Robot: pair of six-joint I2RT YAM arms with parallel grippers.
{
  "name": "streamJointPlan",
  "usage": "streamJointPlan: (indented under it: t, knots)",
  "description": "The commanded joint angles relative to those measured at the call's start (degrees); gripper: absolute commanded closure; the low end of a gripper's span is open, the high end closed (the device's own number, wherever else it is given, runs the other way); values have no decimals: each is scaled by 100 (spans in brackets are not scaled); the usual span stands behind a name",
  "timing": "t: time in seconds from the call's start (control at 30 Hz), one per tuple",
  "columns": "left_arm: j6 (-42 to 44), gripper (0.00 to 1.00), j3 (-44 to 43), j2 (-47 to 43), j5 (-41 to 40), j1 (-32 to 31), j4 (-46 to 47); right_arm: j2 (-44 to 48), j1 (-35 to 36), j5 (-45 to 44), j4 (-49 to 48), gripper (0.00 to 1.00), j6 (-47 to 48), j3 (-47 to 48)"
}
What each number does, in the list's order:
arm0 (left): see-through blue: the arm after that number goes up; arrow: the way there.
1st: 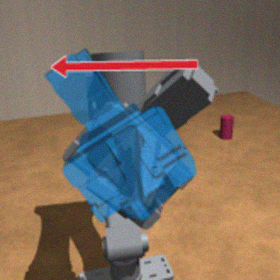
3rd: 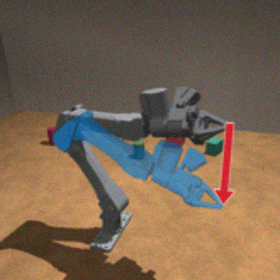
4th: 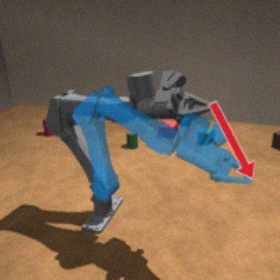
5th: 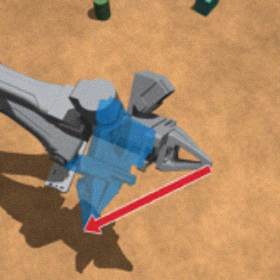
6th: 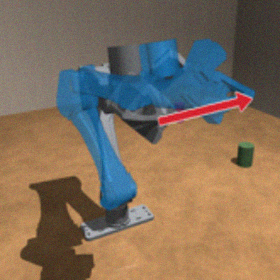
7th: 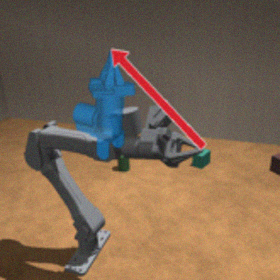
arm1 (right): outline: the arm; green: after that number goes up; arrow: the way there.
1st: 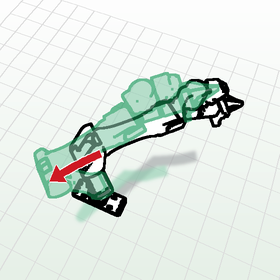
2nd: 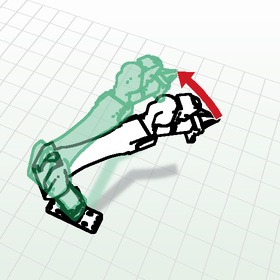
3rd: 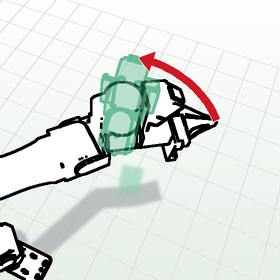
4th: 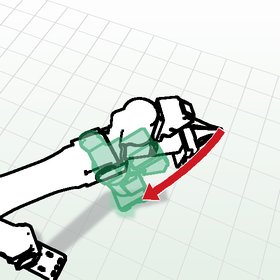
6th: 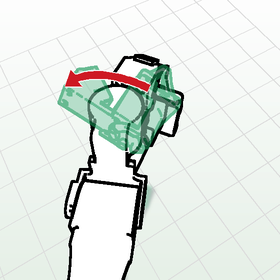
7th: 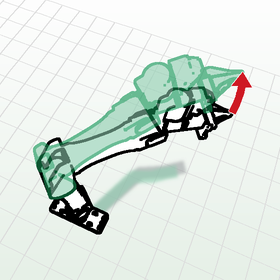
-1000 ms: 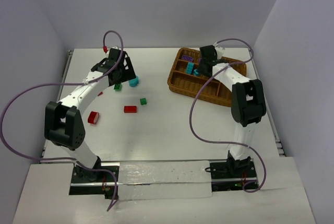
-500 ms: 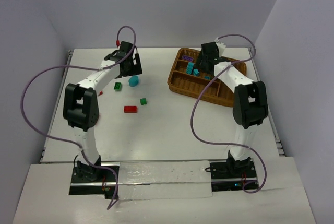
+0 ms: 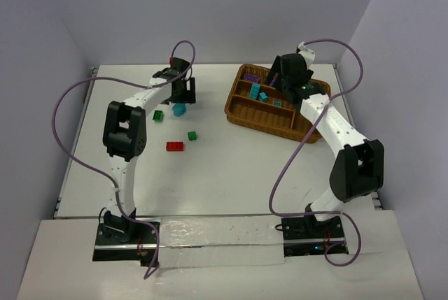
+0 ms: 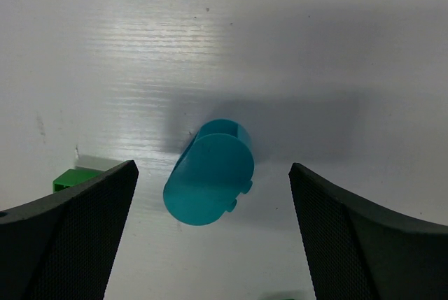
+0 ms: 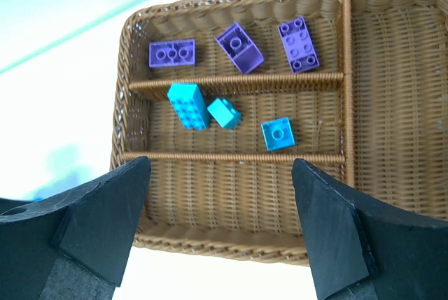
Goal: Sort the legos into containers by color
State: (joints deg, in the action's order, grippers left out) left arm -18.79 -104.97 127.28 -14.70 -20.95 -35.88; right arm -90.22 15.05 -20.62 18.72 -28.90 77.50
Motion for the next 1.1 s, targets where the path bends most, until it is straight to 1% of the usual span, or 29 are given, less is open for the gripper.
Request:
streamJointPlan:
  t: [0.0, 0.17, 0.2, 0.27, 0.3, 0.4, 0.53, 0.63, 0.7, 0.9, 1.07]
  knots:
    - [93, 8, -214, 148, 204, -23, 160, 331, 59, -153, -79, 11, 87, -130]
    - [-33, 23, 58, 86, 245, -26, 305, 457, 68, -208, -48, 10, 91, -174]
    - [-45, 29, 88, 62, 281, -31, 317, 469, 68, -214, -36, 10, 79, -174]
    - [-55, 38, 91, 51, 300, -41, 319, 495, 77, -214, -27, 10, 87, -182]
    - [-47, 48, 82, 51, 269, -65, 310, 521, 77, -214, -18, 10, 78, -190]
    - [-55, 65, -2, 42, 231, -95, 263, 626, 77, -232, 0, 11, 86, -218]
    - [-83, 75, -144, -14, 257, -141, 191, 811, 79, -256, 9, 11, 99, -248]
    - [-169, 94, -147, -177, 493, -146, 256, 962, 85, -276, -9, 11, 130, -305]
    - [-220, 99, -147, -293, 561, -155, 272, 1029, 85, -276, -18, 11, 138, -339]
    - [-479, 100, -226, -820, 844, -247, 485, 1261, 88, -309, -35, 11, 139, -476]
    - [-667, 100, -574, -949, 970, -387, 593, 1505, 88, -338, -23, 11, 168, -580]
